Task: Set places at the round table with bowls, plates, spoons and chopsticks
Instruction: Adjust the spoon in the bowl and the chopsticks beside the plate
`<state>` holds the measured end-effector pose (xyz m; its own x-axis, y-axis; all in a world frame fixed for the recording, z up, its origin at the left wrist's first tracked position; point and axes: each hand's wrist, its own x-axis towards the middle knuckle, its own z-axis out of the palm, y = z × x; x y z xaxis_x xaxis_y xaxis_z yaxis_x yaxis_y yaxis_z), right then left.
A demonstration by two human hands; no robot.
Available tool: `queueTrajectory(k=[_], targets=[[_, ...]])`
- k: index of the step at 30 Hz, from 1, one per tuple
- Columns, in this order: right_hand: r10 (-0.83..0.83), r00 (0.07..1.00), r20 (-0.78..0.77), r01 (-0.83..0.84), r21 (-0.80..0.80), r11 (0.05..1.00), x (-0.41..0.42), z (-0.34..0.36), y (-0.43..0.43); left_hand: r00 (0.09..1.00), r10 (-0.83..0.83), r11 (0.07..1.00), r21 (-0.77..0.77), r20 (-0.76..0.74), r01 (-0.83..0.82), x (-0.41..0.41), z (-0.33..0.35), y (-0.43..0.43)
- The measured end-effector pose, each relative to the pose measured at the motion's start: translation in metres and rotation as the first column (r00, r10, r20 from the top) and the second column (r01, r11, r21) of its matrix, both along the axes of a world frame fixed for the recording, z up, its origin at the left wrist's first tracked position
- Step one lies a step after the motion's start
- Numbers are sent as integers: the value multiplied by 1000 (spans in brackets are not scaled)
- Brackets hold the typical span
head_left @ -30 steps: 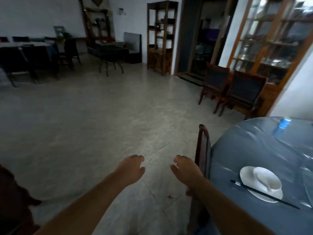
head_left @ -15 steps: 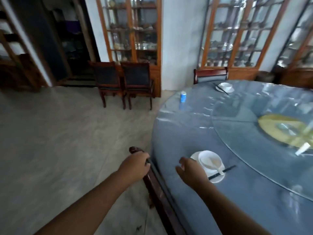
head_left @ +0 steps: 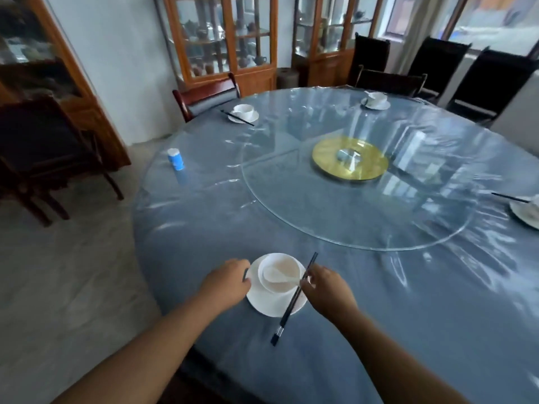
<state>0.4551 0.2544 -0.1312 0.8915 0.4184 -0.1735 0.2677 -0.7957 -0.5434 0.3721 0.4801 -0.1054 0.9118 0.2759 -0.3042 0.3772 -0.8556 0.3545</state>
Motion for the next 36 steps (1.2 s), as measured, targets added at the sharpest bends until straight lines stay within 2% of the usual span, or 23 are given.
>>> queueTrajectory(k=[5,8,11,16,20,23,30,33,36], targets=[[-177,982,-58,175,-41,984,20,-26,1,988,-146,989,-45,-40,144,64,-31,7],[-270,953,-136,264,-64,962,26,-43,11,985,-151,982,-124,-84,140,90,-51,13],[-355,907,-225,349,-66,935,27,-56,22,987,-95,956,-287,-132,54,105,-72,18],[-458,851,-257,474,-1,880,13,-75,32,983,-97,837,-547,-156,-4,99,-95,26],[-430,856,-286,478,125,869,4,-80,35,981,-17,664,-736,-195,-135,88,-101,33],[-405,879,-253,453,175,874,1,-84,34,979,27,593,-785,-203,-179,81,-104,32],[-393,880,-268,452,217,865,0,-85,40,977,72,536,-819,-201,-208,72,-107,36],[-410,854,-322,493,244,835,1,-84,40,977,76,531,-821,-201,-210,71,-106,35],[-474,803,-362,579,286,763,1,-84,34,976,86,502,-837,-201,-217,69,-106,39]])
